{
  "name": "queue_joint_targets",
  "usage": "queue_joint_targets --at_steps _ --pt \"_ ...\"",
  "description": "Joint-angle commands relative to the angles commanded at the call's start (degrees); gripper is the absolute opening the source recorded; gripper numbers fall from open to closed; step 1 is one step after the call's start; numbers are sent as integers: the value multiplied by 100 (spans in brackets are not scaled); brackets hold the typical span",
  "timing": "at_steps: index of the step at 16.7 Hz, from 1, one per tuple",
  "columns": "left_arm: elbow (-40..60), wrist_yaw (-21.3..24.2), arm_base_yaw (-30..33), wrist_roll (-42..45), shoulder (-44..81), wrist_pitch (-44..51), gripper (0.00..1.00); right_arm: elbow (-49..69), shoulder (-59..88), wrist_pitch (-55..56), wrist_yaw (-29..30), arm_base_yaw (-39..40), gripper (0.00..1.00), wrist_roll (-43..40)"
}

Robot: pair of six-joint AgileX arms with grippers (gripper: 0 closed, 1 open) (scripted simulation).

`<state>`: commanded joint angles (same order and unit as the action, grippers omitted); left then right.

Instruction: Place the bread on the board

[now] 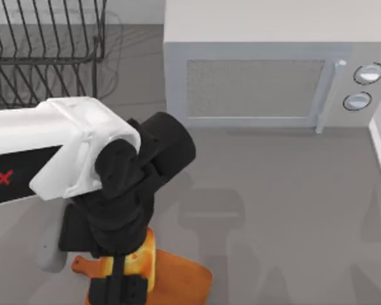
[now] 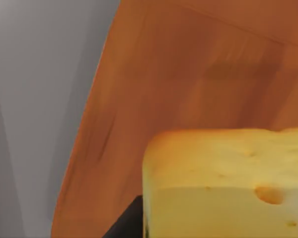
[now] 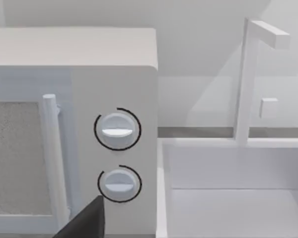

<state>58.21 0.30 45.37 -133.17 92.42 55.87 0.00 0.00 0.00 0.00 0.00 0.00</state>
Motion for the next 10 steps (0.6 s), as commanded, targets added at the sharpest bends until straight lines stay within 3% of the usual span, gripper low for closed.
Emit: queue_joint_targets --at_steps 10 --pt "-500 5 21 -10 300 -844 0 0 0 0 0 0 100 0"
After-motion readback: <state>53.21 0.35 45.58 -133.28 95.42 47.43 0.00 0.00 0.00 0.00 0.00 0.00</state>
